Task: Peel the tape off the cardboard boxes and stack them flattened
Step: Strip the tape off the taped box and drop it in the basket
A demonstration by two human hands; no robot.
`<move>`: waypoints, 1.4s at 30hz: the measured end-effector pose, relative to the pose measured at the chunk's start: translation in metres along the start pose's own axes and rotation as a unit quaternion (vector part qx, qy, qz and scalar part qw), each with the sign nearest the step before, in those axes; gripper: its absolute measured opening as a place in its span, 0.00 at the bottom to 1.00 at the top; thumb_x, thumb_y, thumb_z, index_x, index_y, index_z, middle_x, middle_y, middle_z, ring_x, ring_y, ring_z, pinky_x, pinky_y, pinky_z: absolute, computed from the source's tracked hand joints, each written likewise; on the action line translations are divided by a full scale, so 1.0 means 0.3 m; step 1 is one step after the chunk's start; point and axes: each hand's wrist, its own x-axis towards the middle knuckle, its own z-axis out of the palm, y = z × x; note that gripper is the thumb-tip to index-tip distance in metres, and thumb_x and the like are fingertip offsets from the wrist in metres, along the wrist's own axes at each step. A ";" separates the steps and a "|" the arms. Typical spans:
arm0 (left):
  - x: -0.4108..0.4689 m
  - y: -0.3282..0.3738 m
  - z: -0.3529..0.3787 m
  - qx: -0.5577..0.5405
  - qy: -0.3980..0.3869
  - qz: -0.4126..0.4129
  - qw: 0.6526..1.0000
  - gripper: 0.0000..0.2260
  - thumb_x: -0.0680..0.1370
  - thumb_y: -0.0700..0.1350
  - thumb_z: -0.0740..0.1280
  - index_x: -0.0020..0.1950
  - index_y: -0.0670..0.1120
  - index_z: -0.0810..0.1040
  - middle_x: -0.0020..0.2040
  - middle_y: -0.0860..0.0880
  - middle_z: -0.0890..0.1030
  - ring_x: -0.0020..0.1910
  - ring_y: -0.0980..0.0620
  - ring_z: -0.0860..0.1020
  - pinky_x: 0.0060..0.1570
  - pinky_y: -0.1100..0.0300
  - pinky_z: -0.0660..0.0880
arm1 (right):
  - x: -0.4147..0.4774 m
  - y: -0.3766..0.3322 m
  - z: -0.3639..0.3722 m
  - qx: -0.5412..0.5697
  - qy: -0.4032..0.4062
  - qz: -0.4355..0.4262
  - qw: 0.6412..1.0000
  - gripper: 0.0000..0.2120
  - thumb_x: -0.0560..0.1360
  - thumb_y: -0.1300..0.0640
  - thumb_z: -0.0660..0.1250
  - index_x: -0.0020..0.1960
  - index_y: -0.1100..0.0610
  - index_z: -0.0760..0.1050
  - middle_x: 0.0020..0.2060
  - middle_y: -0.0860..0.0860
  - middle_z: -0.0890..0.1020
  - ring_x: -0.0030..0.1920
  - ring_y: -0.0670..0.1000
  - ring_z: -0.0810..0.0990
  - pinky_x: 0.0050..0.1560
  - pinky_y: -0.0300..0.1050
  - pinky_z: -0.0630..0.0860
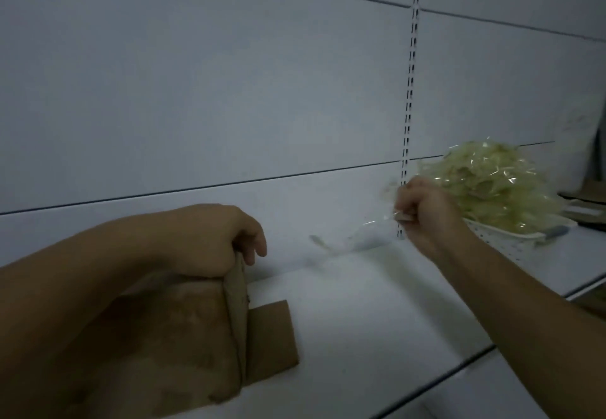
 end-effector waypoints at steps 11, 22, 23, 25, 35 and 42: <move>0.113 0.290 -0.101 -0.258 0.136 0.158 0.943 0.22 0.71 0.54 0.71 0.64 0.57 0.71 0.54 0.59 0.78 0.44 0.58 0.81 0.37 0.65 0.78 | -0.033 -0.169 -0.041 0.037 -0.127 0.009 0.991 0.10 0.61 0.68 0.66 0.35 0.59 0.66 0.21 0.48 0.72 0.24 0.44 0.70 0.27 0.34 0.67; 0.362 0.478 -0.223 -0.383 0.344 0.266 0.815 0.20 0.75 0.27 0.61 0.46 0.51 0.82 0.48 0.54 0.84 0.47 0.61 0.81 0.42 0.69 0.77 | 0.074 -0.346 -0.336 -0.052 -0.185 -0.020 0.981 0.11 0.61 0.69 0.68 0.42 0.60 0.77 0.42 0.54 0.82 0.46 0.53 0.82 0.55 0.46 0.78; 0.393 0.507 -0.236 -0.376 0.389 0.268 0.797 0.20 0.73 0.25 0.61 0.40 0.48 0.83 0.45 0.56 0.84 0.46 0.63 0.81 0.41 0.73 0.75 | 0.097 -0.370 -0.372 -0.040 -0.179 -0.034 0.982 0.09 0.62 0.69 0.67 0.41 0.60 0.79 0.43 0.55 0.83 0.46 0.55 0.83 0.53 0.46 0.80; 0.454 0.580 -0.264 -0.374 0.425 0.283 0.774 0.21 0.71 0.22 0.59 0.32 0.44 0.81 0.38 0.56 0.85 0.43 0.62 0.82 0.38 0.74 0.73 | 0.149 -0.424 -0.445 -0.013 -0.139 -0.077 0.987 0.07 0.66 0.69 0.65 0.36 0.60 0.80 0.41 0.57 0.84 0.41 0.57 0.84 0.42 0.45 0.82; 0.875 0.800 -0.274 -0.044 0.384 0.182 0.904 0.19 0.73 0.31 0.62 0.56 0.48 0.80 0.64 0.49 0.77 0.60 0.50 0.76 0.60 0.61 0.70 | 0.378 -0.419 -0.727 -0.361 -0.041 -0.241 0.900 0.08 0.71 0.65 0.69 0.46 0.55 0.80 0.45 0.49 0.85 0.47 0.45 0.83 0.52 0.39 0.78; 1.067 0.826 -0.221 -0.371 0.117 0.042 0.920 0.18 0.76 0.59 0.59 0.55 0.47 0.77 0.53 0.49 0.80 0.57 0.49 0.75 0.54 0.52 0.67 | 0.381 -0.188 -0.787 -0.642 -0.149 -0.288 0.695 0.19 0.72 0.50 0.64 0.62 0.46 0.71 0.59 0.43 0.78 0.55 0.43 0.74 0.50 0.27 0.62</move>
